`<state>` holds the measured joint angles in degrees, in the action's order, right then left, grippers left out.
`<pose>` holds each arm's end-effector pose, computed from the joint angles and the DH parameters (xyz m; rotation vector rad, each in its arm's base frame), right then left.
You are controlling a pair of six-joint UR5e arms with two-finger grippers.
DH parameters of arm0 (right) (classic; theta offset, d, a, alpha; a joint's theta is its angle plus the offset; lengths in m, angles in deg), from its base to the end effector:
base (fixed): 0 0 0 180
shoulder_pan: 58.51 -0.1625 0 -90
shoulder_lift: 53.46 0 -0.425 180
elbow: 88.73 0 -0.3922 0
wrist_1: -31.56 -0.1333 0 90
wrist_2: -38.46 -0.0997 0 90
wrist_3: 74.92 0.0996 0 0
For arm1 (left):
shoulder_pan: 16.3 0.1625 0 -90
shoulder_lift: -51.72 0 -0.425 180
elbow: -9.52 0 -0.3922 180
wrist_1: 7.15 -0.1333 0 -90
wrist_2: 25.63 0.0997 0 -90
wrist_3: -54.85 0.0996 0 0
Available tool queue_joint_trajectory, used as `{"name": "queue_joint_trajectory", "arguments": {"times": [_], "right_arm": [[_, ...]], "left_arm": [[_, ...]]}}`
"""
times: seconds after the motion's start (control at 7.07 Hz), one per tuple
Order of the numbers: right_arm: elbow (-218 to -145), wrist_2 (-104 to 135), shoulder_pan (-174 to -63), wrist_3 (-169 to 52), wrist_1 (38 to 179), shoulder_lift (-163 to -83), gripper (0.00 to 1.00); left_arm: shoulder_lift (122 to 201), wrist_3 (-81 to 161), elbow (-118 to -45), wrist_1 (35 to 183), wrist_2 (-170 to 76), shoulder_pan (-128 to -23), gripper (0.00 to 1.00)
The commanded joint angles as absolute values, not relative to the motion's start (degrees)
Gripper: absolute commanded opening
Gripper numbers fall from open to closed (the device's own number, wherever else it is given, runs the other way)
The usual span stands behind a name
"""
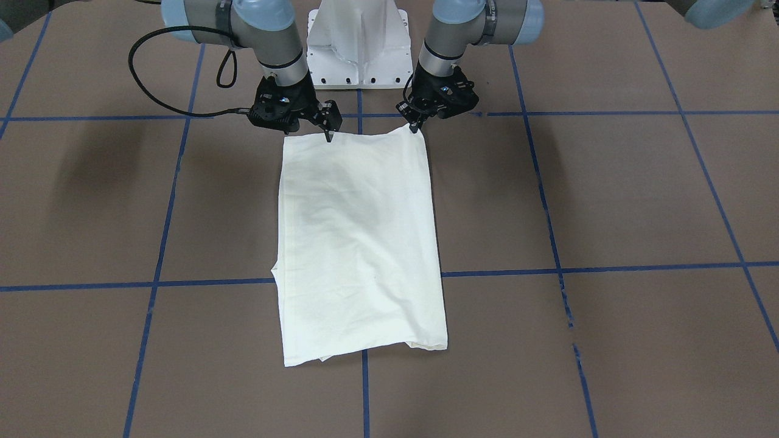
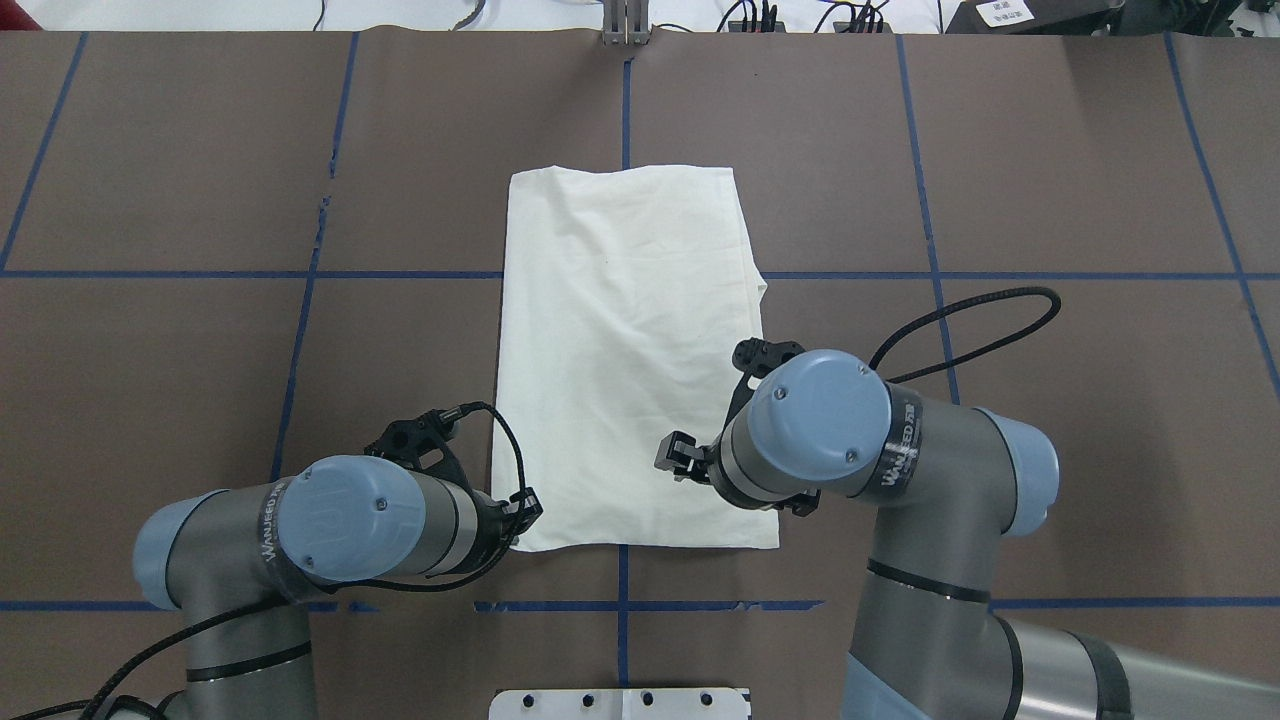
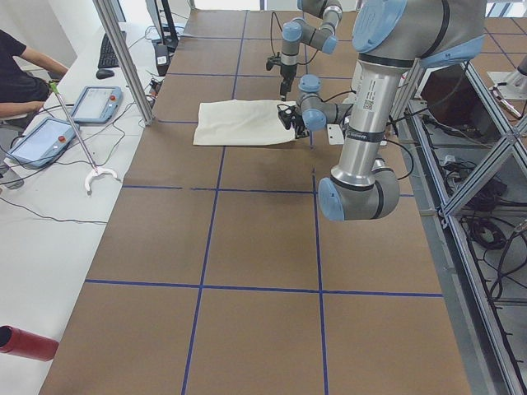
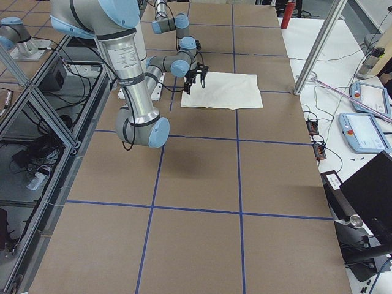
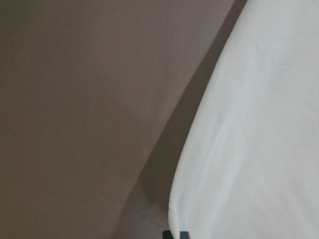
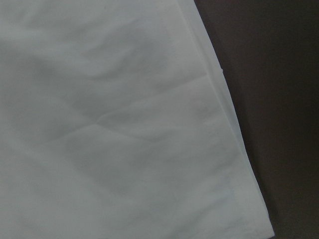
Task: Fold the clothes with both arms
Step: 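Lower both grippers to the shirt corners nearest the robot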
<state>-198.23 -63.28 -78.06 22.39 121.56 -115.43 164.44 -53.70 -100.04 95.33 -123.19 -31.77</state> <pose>-0.5312 -0.3086 0.2407 -0.1043 -0.8470 0.3552 0.5390 -0.2739 0.2662 -0.1489 0.9608 -0.4839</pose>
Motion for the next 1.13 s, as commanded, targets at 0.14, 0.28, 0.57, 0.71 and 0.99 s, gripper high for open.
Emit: {"name": "queue_joint_trajectory", "arguments": {"times": [0.14,0.28,0.57,0.71,0.99], "right_arm": [[-196.23,-55.87,-72.76,36.76,121.56,-115.25,1.0],[-195.7,-55.85,-72.75,36.87,121.56,-115.24,1.0],[-194.73,-55.76,-72.75,36.96,121.56,-115.07,1.0],[-194.64,-55.85,-72.92,37.31,121.56,-115.33,1.0],[-194.47,-55.85,-72.93,37.58,121.65,-115.24,1.0]], "left_arm": [[164.66,-53.69,-100.08,95.33,-123.28,-31.68,0.0],[164.75,-53.69,-100.26,95.33,-123.28,-31.68,0.0],[164.75,-53.69,-100.7,95.15,-123.28,-31.68,0.0],[164.75,-53.69,-100.7,95.24,-123.28,-31.68,0.0],[164.75,-53.69,-100.7,95.24,-123.19,-31.77,0.0]]}}
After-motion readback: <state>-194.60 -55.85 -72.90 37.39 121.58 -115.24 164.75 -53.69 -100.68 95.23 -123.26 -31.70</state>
